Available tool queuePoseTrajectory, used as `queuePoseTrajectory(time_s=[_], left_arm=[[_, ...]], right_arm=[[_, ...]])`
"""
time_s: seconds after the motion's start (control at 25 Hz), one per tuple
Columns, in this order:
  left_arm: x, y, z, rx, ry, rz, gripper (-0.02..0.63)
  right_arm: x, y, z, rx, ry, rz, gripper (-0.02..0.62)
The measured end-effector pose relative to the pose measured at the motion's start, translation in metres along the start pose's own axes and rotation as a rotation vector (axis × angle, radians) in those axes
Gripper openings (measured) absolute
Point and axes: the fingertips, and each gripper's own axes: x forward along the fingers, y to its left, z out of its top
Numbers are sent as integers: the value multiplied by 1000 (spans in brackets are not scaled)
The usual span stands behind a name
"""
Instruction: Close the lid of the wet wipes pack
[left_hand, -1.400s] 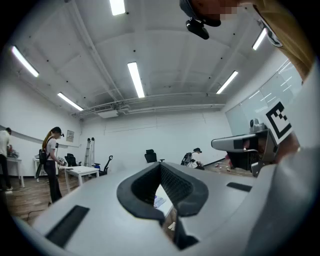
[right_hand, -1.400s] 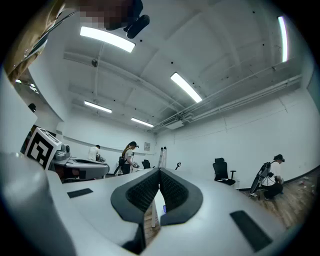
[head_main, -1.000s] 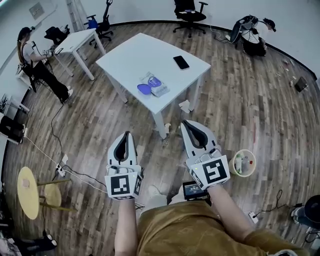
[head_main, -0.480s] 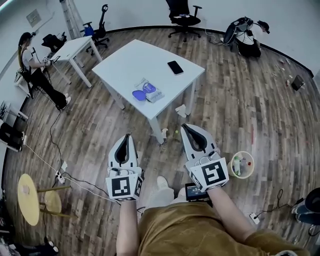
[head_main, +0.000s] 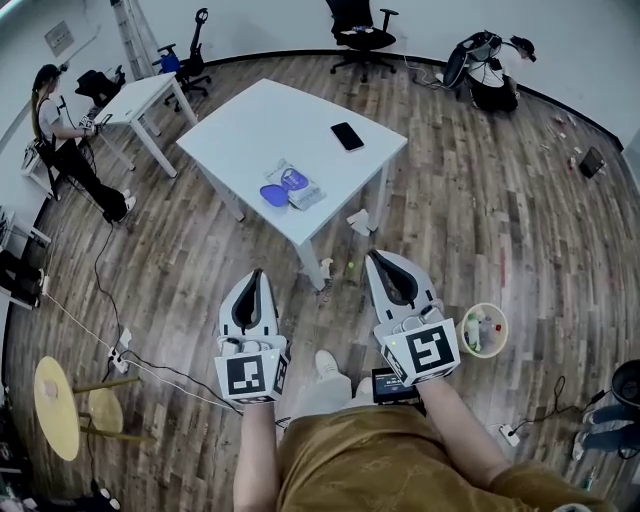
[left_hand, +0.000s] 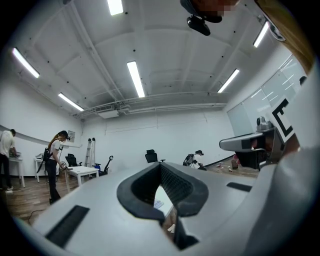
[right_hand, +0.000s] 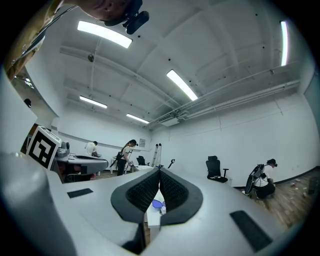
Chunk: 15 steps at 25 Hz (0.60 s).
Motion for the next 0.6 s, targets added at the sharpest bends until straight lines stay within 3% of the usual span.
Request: queuePoseTrajectory(time_s=[0.6], left_arm=[[74,50,-24,-28,17,-11,6]], right_arm=[[85,-18,-23,4,31,-27,9]])
